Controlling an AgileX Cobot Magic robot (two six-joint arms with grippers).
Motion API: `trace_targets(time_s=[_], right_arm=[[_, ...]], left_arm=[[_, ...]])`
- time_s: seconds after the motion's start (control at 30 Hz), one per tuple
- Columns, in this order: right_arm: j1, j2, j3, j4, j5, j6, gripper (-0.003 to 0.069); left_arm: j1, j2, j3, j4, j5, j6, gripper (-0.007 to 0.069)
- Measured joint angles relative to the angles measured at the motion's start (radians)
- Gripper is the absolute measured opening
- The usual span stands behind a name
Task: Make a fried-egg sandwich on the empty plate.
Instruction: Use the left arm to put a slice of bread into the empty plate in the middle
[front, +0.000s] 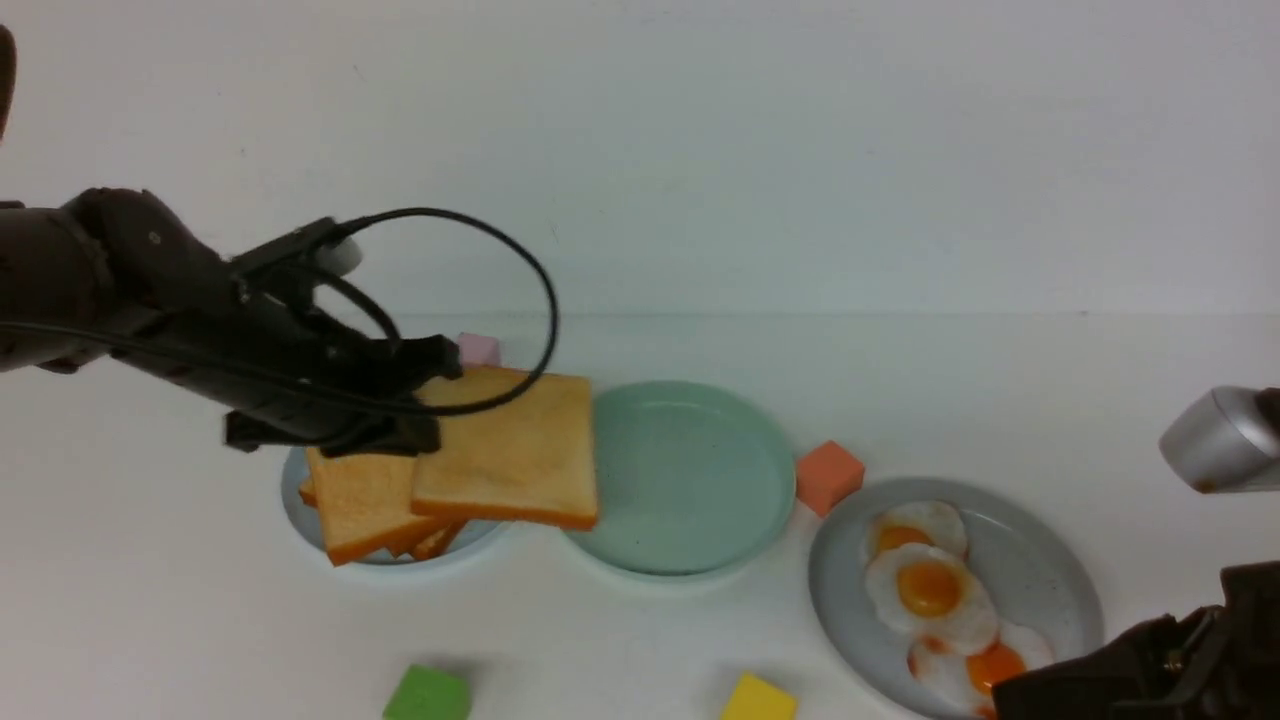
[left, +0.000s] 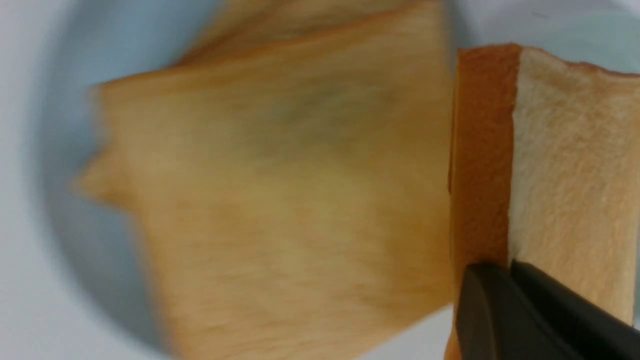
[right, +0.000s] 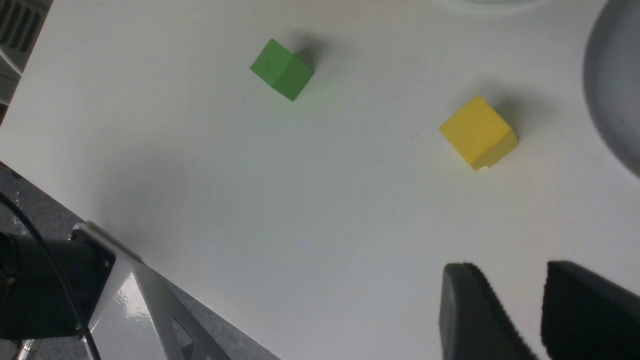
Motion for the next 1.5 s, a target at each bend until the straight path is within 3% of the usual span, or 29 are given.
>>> trace_targets(time_s=[0.2,0.33,0.4,0.7,1.03,1.27,1.5], right_arm=[[0.0,0.0,0.0,-0.002,-0.001,0.0,0.0241],[0.0,0.0,0.0,-0.036,-0.022,0.001,0.0241],[0.0,0.0,-0.006,-0.127,-0.031,0.057,0.0241],[0.0,0.0,-0.025,-0.454,0.036,0.359,0.0241],[0.0,0.0,-0.025,-0.478,0.052,0.39,0.0241],[0.0,0.036,-0.026,-0.48,0.052,0.453,0.0279],[0.0,0.153,-0.103,-0.504,0.042,0.464,0.0398]], left_arm=[[-0.085,0.004,0.0,-0.278,-0.058,0.251,-0.0006],[-0.114,0.043,-0.015,-0.394,-0.07,0.324,-0.0006],[-0.124,0.101,-0.046,-0.446,-0.069,0.346,-0.0006],[-0.128,0.244,-0.121,-0.486,-0.093,0.359,-0.0006],[-0.128,0.311,-0.129,-0.511,-0.128,0.362,0.001],[-0.128,0.306,-0.131,-0.506,-0.115,0.362,0.0104],[-0.124,0.236,-0.131,-0.445,-0.071,0.36,0.0388]])
